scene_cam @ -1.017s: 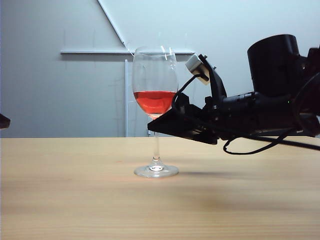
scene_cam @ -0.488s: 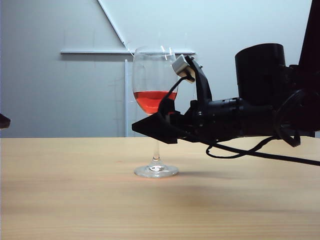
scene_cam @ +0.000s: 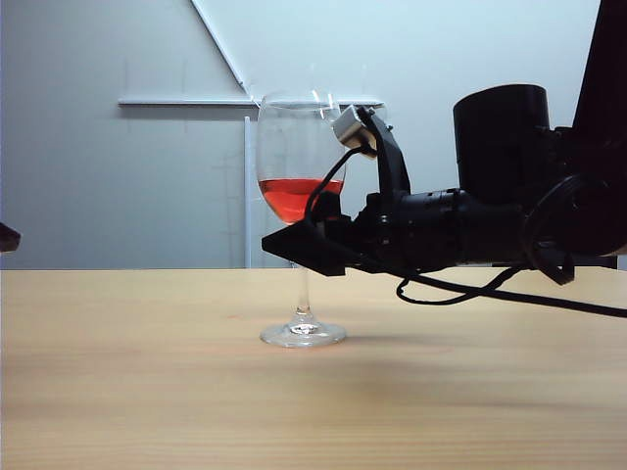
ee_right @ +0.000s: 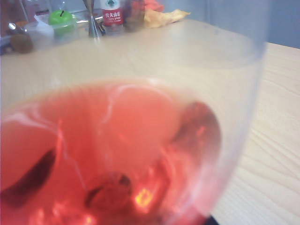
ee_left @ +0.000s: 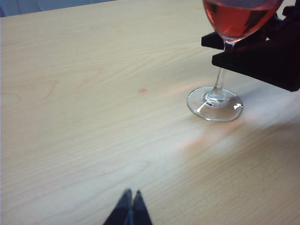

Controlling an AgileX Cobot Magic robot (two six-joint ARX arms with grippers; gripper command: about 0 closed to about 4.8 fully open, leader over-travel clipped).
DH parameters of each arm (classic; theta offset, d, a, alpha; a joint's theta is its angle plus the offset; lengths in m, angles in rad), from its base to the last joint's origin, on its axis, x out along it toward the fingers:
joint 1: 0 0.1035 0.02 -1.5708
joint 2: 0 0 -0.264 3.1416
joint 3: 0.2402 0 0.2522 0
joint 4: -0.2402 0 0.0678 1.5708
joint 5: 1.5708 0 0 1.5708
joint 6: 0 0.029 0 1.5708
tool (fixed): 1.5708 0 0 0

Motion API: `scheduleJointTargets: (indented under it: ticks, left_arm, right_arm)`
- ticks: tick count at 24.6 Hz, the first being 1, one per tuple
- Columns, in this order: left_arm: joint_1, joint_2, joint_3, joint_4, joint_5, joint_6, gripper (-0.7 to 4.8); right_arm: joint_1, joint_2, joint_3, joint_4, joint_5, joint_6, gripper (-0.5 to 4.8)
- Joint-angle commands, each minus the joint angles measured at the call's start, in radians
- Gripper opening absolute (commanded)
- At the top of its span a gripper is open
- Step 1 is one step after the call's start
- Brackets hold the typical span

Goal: Gently pick up the goblet, rotate it counterclockwise for two full turns (viewing from above), and then place it back on the table.

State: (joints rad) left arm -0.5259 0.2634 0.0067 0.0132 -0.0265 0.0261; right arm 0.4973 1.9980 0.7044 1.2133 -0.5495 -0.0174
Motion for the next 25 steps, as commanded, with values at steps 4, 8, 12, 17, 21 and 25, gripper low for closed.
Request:
scheduleJointTargets:
  ticks: [4, 8, 12, 17, 21, 25]
  left_arm:
    - [0.001, 0.001, 0.002, 0.01, 0.004, 0.0, -0.05]
    - [0.001, 0.001, 0.002, 0.01, 0.004, 0.0, -0.05]
    - [0.001, 0.001, 0.002, 0.01, 0.004, 0.0, -0.05]
    - [0.001, 0.001, 0.002, 0.01, 0.004, 0.0, -0.05]
    - [0.001, 0.001, 0.002, 0.01, 0.004, 0.0, -0.05]
    - [0.001, 0.001, 0.002, 0.01, 0.004, 0.0, -0.05]
  right_arm:
    - [0.005, 0.006, 0.004, 0.014, 0.001, -0.002, 2.17]
    - [0.013, 0.006, 0.004, 0.018, 0.02, -0.002, 1.86]
    - [0.026, 0.006, 0.004, 0.019, 0.035, -0.002, 0.98]
    - [0.036, 0.006, 0.004, 0.023, 0.062, 0.02, 0.17]
    - [0.036, 0.006, 0.004, 0.026, 0.065, 0.024, -0.08]
    - [0.036, 0.005, 0.004, 0.028, 0.089, 0.043, -0.09]
